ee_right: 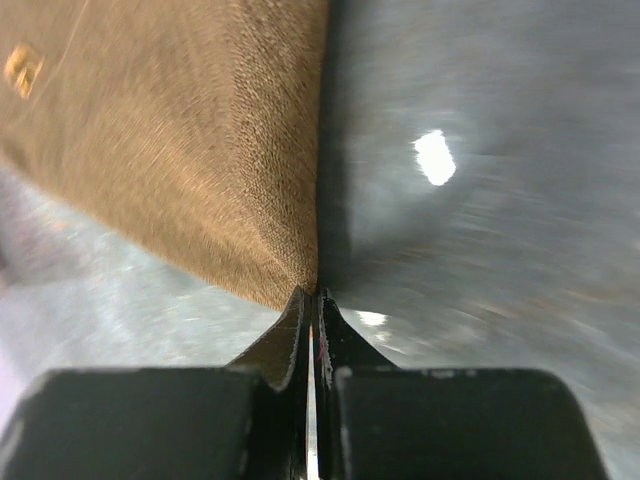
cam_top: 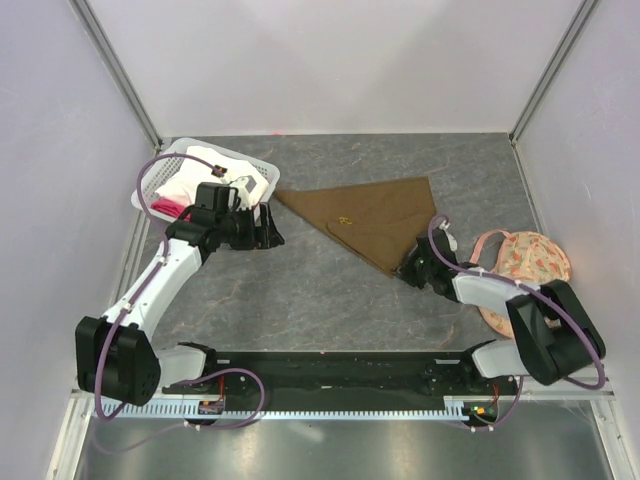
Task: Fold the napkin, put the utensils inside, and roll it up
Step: Fold the napkin
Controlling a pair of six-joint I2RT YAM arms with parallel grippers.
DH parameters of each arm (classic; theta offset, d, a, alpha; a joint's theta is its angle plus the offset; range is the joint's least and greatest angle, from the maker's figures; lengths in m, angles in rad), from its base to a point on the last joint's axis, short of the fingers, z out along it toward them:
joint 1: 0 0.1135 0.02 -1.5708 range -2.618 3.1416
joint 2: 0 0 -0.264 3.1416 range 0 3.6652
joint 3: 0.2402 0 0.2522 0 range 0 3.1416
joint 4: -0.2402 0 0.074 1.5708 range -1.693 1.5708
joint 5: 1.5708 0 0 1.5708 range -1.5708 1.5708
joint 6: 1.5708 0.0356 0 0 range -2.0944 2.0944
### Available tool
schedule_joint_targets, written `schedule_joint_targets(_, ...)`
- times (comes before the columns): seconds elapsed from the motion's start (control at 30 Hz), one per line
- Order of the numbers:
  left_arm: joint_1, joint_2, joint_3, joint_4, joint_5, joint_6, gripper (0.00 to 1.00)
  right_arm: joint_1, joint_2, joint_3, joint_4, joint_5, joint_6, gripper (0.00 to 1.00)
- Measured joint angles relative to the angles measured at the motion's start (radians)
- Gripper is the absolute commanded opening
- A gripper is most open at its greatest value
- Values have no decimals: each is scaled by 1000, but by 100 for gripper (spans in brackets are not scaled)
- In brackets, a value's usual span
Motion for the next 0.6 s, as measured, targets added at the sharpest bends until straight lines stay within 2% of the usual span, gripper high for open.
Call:
schedule_joint_targets(0.17,0,18,-29,60,39,-80,81,-25,-150,0,-238,127,-27,0)
schedule_joint_targets(0.37,-35,7,-201,205,43,-226,80,-54,-358,0,-515,264,-64,0)
schedule_joint_targets(0.6,-119,-31,-382,355,-23,-366,77,-64,-490,0,-735,331,-81,0)
